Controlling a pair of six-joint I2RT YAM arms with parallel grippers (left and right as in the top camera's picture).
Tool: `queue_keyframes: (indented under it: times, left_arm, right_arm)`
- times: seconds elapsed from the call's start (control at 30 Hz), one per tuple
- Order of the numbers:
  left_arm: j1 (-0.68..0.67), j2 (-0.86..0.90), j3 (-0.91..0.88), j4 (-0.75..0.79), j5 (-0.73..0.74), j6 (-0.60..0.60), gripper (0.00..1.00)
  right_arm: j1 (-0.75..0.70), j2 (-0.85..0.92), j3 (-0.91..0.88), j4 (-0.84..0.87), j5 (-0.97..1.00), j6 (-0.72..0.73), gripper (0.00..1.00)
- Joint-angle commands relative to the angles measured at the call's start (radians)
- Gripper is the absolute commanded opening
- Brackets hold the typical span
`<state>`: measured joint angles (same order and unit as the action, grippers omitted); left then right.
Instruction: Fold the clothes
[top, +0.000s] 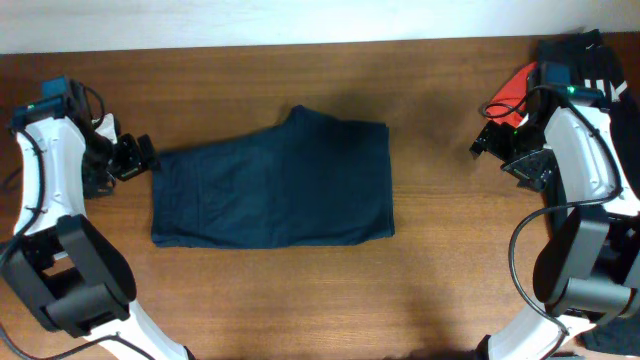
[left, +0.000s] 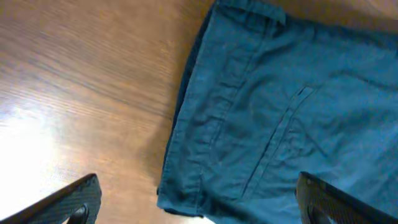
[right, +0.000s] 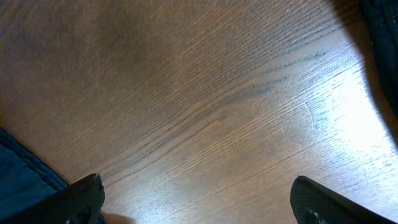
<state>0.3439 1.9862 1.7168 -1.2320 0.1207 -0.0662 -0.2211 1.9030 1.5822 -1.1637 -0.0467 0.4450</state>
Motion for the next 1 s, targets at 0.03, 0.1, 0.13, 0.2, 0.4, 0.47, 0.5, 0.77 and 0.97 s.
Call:
queue_keyframes:
  times: [0.03, 0.1, 0.13, 0.2, 0.4, 0.47, 0.5, 0.77, 0.97]
  left_arm:
    - [0.006, -0.004, -0.143, 0.121, -0.012, 0.064, 0.98]
    - [0.005, -0.004, -0.212, 0.175, -0.012, 0.127, 0.99]
    - [0.005, -0.004, -0.256, 0.207, -0.010, 0.152, 0.99]
    - [0.006, -0.004, -0.322, 0.263, 0.058, 0.204, 0.99]
    - [-0.016, -0.002, -0.407, 0.346, 0.161, 0.243, 0.93]
    - [-0.039, -0.002, -0.407, 0.346, 0.131, 0.238, 0.89]
    - [-0.054, -0.002, -0.407, 0.351, 0.072, 0.204, 0.89]
    - [-0.079, 0.015, -0.408, 0.365, -0.078, 0.092, 0.84]
    - [-0.080, 0.159, -0.408, 0.357, -0.072, 0.092, 0.57]
  right_arm:
    - [-0.002, 0.005, 0.011, 0.000, 0.005, 0.006, 0.99]
    - [-0.002, 0.005, 0.011, 0.000, 0.005, 0.006, 0.99]
    - [-0.002, 0.005, 0.011, 0.000, 0.005, 0.006, 0.99]
    - [-0.002, 0.005, 0.011, 0.000, 0.005, 0.006, 0.99]
    - [-0.002, 0.005, 0.011, 0.000, 0.005, 0.006, 0.99]
    - [-0.002, 0.005, 0.011, 0.000, 0.005, 0.006, 0.99]
    - [-0.002, 0.005, 0.011, 0.000, 0.005, 0.006, 0.99]
    - [-0.002, 0.005, 0.011, 0.000, 0.005, 0.006, 0.99]
    - [-0.002, 0.005, 0.011, 0.000, 0.005, 0.006, 0.99]
